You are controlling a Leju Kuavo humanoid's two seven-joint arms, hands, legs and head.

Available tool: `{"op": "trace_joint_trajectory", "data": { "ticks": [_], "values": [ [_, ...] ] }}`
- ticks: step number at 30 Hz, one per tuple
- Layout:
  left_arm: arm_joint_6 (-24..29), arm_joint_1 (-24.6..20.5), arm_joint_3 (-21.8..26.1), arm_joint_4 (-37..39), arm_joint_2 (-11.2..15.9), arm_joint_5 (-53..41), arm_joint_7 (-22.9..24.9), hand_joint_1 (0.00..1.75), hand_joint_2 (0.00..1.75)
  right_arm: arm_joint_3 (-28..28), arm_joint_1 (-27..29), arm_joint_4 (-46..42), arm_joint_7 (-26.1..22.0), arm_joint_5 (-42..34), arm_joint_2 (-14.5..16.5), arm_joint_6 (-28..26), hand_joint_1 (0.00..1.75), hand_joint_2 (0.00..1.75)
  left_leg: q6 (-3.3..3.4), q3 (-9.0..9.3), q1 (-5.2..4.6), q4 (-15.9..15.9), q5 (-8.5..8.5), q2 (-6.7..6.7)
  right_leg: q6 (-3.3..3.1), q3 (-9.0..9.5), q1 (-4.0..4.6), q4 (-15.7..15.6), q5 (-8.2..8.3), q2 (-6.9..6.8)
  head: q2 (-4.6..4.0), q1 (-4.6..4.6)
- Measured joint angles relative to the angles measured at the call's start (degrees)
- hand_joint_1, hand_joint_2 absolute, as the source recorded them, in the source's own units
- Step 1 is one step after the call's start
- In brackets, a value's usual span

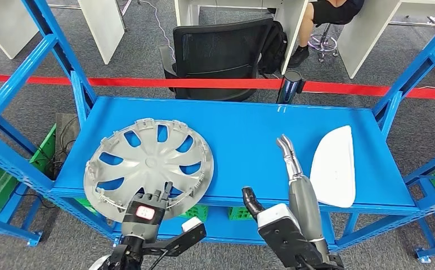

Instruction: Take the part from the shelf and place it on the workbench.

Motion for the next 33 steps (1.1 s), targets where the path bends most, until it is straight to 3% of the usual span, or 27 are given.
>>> {"op": "trace_joint_trajectory", "data": {
  "ticks": [5, 10, 19, 27, 33],
  "values": [
    [7.07, 0.74, 0.94, -2.50, -0.20, 16.01, -2.53, 1.75, 1.75, 0.00, 1.44, -1.08, 0.26, 0.68, -0.36, -1.57, 0.00, 1.75, 0.00, -0.01, 0.00, 0.00, 0.00, -0.01, 0.00, 0.01, -0.01, 0.00, 0.00, -0.01, 0.00, 0.03],
    [10.50, 1.08, 1.84, -5.44, -0.21, 25.07, -5.39, 1.75, 1.75, 0.00, 2.49, -1.72, 0.27, 0.81, -0.75, -2.32, 0.00, 1.75, 0.00, 0.01, -0.01, 0.00, 0.00, -0.04, 0.00, 0.03, -0.01, -0.01, -0.01, -0.05, 0.00, 0.05],
    [12.27, 2.29, 2.95, -9.31, -0.19, 28.67, -6.92, 1.75, 1.75, 0.00, 3.62, -2.23, 0.30, 0.83, -1.33, -2.72, 0.00, 1.75, 0.01, 0.07, -0.01, -0.01, 0.01, -0.04, 0.00, 0.01, -0.01, -0.02, 0.00, -0.08, 0.00, 0.04],
    [17.75, 3.97, 2.75, -15.05, -0.10, 31.46, -9.43, 1.75, 1.75, -0.02, 8.78, -3.07, -0.52, -2.29, -2.47, -8.78, 0.00, 1.75, 0.02, -0.09, -0.02, -0.01, 0.00, -0.09, 0.00, -0.05, -0.01, -0.01, -0.02, -0.10, 0.00, 0.05],
    [20.96, 6.41, 2.09, -20.25, -0.04, 34.29, -12.37, 1.75, 1.75, -0.02, 10.66, -3.07, -1.49, -3.72, -3.32, -9.77, 0.00, 1.75, 0.02, -0.12, -0.01, -0.01, 0.00, -0.08, 0.00, -0.12, -0.01, -0.03, -0.02, -0.10, 0.00, 0.05]
  ]
}}
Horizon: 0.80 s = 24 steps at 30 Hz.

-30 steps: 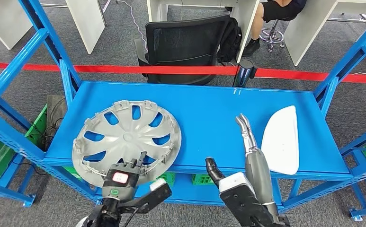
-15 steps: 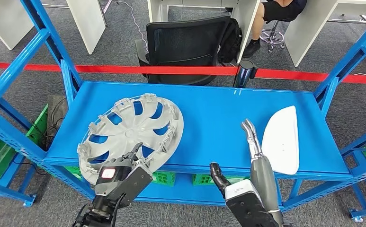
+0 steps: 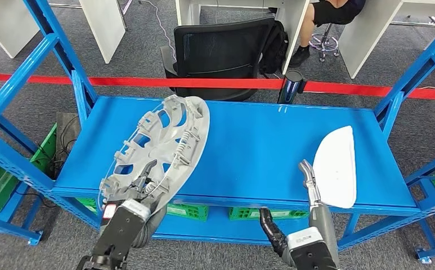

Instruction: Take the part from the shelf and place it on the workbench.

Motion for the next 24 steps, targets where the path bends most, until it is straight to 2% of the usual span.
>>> {"op": "trace_joint_trajectory", "data": {
  "ticks": [6, 13, 24],
  "values": [
    [4.92, 2.59, -0.49, -4.37, 0.29, 0.96, -3.26, 1.75, 1.75, 0.12, 0.21, 0.05, 0.86, 0.01, -0.74, 0.30, 0.00, 1.75, 0.00, 0.00, 0.01, -0.01, 0.01, 0.05, 0.00, -0.07, 0.01, 0.00, 0.00, 0.01, 0.00, -0.01],
    [7.71, 4.55, -1.99, -9.05, 1.76, 1.82, -3.66, 1.75, 1.75, 0.93, 0.19, 0.55, 1.44, -0.76, -1.59, -1.24, 0.00, 1.75, 0.00, -0.01, 0.01, -0.01, 0.00, 0.04, 0.00, -0.12, 0.01, 0.01, 0.00, 0.01, 0.00, -0.04],
    [9.87, 5.56, -3.21, -11.35, 3.26, 2.57, -5.54, 1.75, 1.75, 2.01, 0.00, 1.07, 0.60, -2.11, -2.39, -1.79, 0.00, 1.75, 0.00, -0.03, 0.00, -0.02, 0.00, 0.04, 0.00, -0.20, 0.01, 0.00, 0.00, 0.01, 0.00, 0.00]
  ]
}}
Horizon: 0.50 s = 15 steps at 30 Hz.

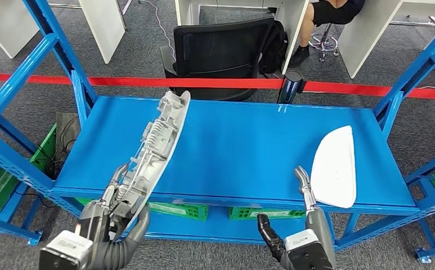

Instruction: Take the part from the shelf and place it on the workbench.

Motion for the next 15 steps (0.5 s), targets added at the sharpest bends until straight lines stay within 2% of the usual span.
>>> {"op": "trace_joint_trajectory", "data": {
  "ticks": [15],
  "values": [
    [-0.38, 0.65, -0.85, -2.40, 1.31, 1.39, -0.15, 1.75, 1.75, 3.92, -1.80, 0.42, -0.46, -0.59, -0.52, -1.22, 0.00, 1.75, 0.00, 0.01, 0.00, -0.01, 0.00, 0.00, -0.01, -0.29, 0.00, 0.00, -0.02, 0.00, 0.00, -0.02]
  ]
}}
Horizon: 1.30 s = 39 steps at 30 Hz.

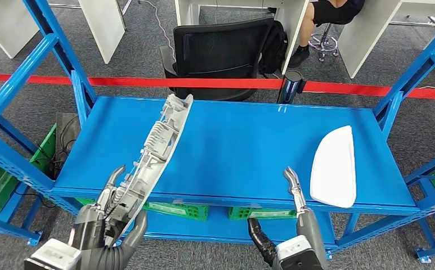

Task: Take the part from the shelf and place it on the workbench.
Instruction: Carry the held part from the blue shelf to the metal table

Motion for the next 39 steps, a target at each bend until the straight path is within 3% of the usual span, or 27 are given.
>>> {"op": "trace_joint_trajectory", "data": {
  "ticks": [16, 21, 25, 27, 30, 31, 32, 33, 34, 36, 37, 39],
  "values": [
    [-1.43, -0.72, -1.64, -1.72, 0.85, -1.01, 1.16, 1.75, 1.75, 2.17, -1.09, -0.01, 2.20, 2.99, -0.58, 1.85, 0.00, 1.75, 0.03, -0.07, -0.16, 0.06, -0.02, 0.00, 0.08, 0.28, -0.14, -0.05, 0.06, 0.00, 0.00, -0.04],
    [-1.51, -0.77, -2.24, -2.59, 1.18, -1.51, 1.17, 1.75, 1.75, 2.64, -1.43, 0.02, 2.75, 3.51, -0.80, 2.61, 0.00, 1.75, 0.26, -0.12, -0.47, 0.14, -0.13, 0.00, 0.43, 0.31, -0.52, -0.11, 0.10, 0.00, 0.00, -0.12],
    [-1.45, -0.89, -2.40, -3.30, 1.34, -2.25, 0.98, 1.75, 1.75, 3.00, -1.73, 0.02, 2.75, 3.78, -0.83, 2.63, 0.00, 1.75, 0.96, -0.11, -0.40, -0.23, 0.41, 0.07, 1.09, 0.34, -0.64, -0.07, 0.31, 0.05, 0.00, -0.22],
    [-1.22, -0.94, -2.40, -3.71, 1.36, -3.07, 0.63, 1.75, 1.75, 3.15, -1.89, 0.01, 2.74, 3.98, -0.89, 2.58, 0.00, 1.75, 1.41, -0.11, -0.06, -0.91, 0.95, 0.19, 1.40, -0.86, -0.59, 2.43, -1.93, 0.08, 0.00, 0.11],
    [-0.77, -0.90, -2.41, -4.26, 1.39, -3.83, 0.31, 1.75, 1.75, 3.41, -1.97, -0.01, 2.73, 4.09, -1.04, 2.34, 0.00, 1.75, 1.65, -0.72, -0.01, -1.00, 1.44, 0.25, 1.68, -4.97, -0.70, 12.98, -8.01, 0.07, 0.00, 0.82],
    [-0.65, -0.88, -2.42, -4.40, 1.42, -3.95, 0.28, 1.75, 1.75, 3.48, -1.97, -0.01, 2.73, 4.09, -1.11, 2.23, 0.00, 1.75, 1.61, -1.02, -0.03, -0.89, 1.58, 0.26, 1.70, -5.75, -0.71, 15.48, -8.75, 0.07, 0.00, 0.91],
    [-0.55, -0.87, -2.43, -4.50, 1.44, -4.04, 0.28, 1.75, 1.75, 3.51, -1.96, -0.01, 2.73, 4.10, -1.20, 2.11, 0.00, 1.75, 1.54, -1.32, -0.04, -0.76, 1.73, 0.26, 1.65, -5.61, -0.71, 15.90, -8.33, 0.07, 0.00, 0.98],
    [-0.47, -0.84, -2.43, -4.58, 1.46, -4.12, 0.28, 1.75, 1.75, 3.52, -1.97, -0.01, 2.73, 4.11, -1.26, 2.00, 0.00, 1.75, 1.45, -1.60, -0.04, -0.62, 1.88, 0.24, 1.54, -4.39, -0.71, 13.98, -6.89, 0.07, 0.00, 1.08],
    [-0.39, -0.79, -2.43, -4.69, 1.49, -4.23, 0.30, 1.75, 1.75, 3.52, -1.98, -0.01, 2.73, 4.13, -1.30, 1.86, 0.00, 1.75, 1.31, -1.85, -0.04, -0.46, 2.02, 0.22, 1.33, -2.26, -0.70, 10.16, -4.96, 0.07, 0.00, 1.19],
    [-0.28, -0.68, -2.44, -4.97, 1.60, -4.49, 0.38, 1.75, 1.75, 3.52, -2.05, -0.03, 2.74, 4.14, -1.34, 1.61, 0.00, 1.75, 0.81, -2.31, -0.08, -0.22, 2.43, 0.18, 0.79, 1.91, -0.51, 2.60, -2.68, 0.10, 0.00, 1.31],
    [-0.23, -0.65, -2.46, -5.10, 1.66, -4.60, 0.42, 1.75, 1.75, 3.52, -2.08, -0.04, 2.75, 4.15, -1.36, 1.49, 0.00, 1.75, 0.43, -2.49, -0.06, -0.14, 2.69, 0.18, 0.51, 2.81, -0.34, 0.54, -2.29, 0.12, 0.00, 1.29],
    [-0.20, -0.63, -2.60, -5.31, 1.75, -4.76, 0.52, 1.75, 1.75, 3.53, -2.07, -0.05, 2.76, 4.15, -1.40, 1.36, 0.00, 1.75, -0.39, -2.70, 0.06, -0.16, 3.35, 0.19, -0.08, 2.54, 0.04, -0.05, -1.92, 0.16, 0.00, 1.17]
  ]
}}
